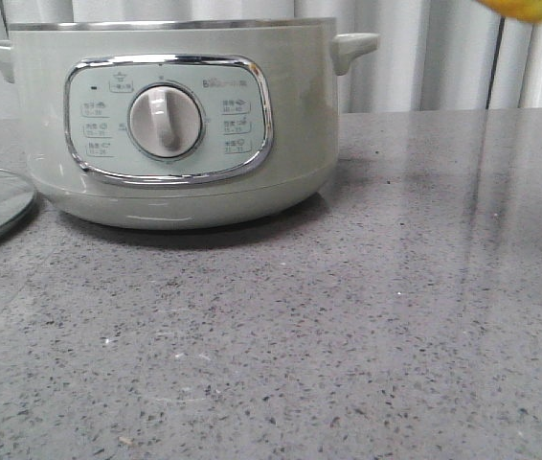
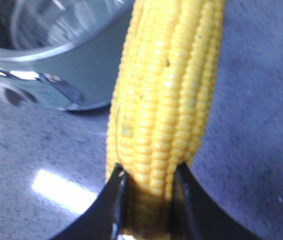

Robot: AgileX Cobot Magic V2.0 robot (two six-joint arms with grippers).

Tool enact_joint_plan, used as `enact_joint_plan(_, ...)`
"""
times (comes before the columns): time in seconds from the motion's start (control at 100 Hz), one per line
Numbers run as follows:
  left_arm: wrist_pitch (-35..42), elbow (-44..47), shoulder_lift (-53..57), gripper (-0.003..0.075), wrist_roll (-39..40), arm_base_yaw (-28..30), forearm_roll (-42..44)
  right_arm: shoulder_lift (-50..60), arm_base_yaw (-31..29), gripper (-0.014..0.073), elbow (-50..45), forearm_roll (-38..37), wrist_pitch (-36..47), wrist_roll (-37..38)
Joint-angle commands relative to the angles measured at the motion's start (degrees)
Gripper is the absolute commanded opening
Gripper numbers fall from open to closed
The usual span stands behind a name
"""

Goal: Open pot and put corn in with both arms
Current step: 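Lift the corn and carry it over the open pot with the right gripper, then lower the corn into the pot and open the right gripper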

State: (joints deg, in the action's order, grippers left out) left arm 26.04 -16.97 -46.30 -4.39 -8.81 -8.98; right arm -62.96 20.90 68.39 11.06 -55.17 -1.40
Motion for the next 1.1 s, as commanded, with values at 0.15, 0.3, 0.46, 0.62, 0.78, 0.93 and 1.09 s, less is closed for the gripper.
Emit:
enact_joint_plan(0.15, 3.6, -1.6, 1.1, -0.002, 0.4, -0.3, 0.2, -10.1, 7.5, -0.0064, 13.0, 1.0, 4.3, -0.2)
enact_joint_plan(0.3, 3.6, -1.6, 1.1, -0.002, 0.4, -0.3, 0.2, -19.1, 9.1, -0.0064, 22.3, 0.6, 5.1, -0.2)
enact_joint_plan(0.46, 3.6, -1.6, 1.1, -0.002, 0.4, -0.3, 0.2, -28.3, 9.2, -0.0062, 32.0, 0.6, 3.5, -0.2)
enact_joint_plan(0.62, 3.6, -1.6, 1.1, -0.002, 0.4, -0.3, 0.2, -34.8, 9.2, 0.0122, 38.3, 0.6, 3.5, -0.2)
enact_joint_plan(0.78, 3.6, -1.6, 1.1, -0.002, 0.4, -0.3, 0.2, -36.6, 9.2, 0.0372, 40.2, 0.8, 3.5, -0.2)
enact_joint_plan(0.93, 3.6, -1.6, 1.1, -0.002, 0.4, -0.3, 0.1, -36.6, 9.2, 0.0377, 40.2, 0.8, 3.1, -0.2)
enact_joint_plan(1.09, 3.6, -1.6, 1.1, -0.002, 0.4, -0.3, 0.1, -36.6, 9.2, 0.0376, 40.2, 1.1, 2.0, -0.2)
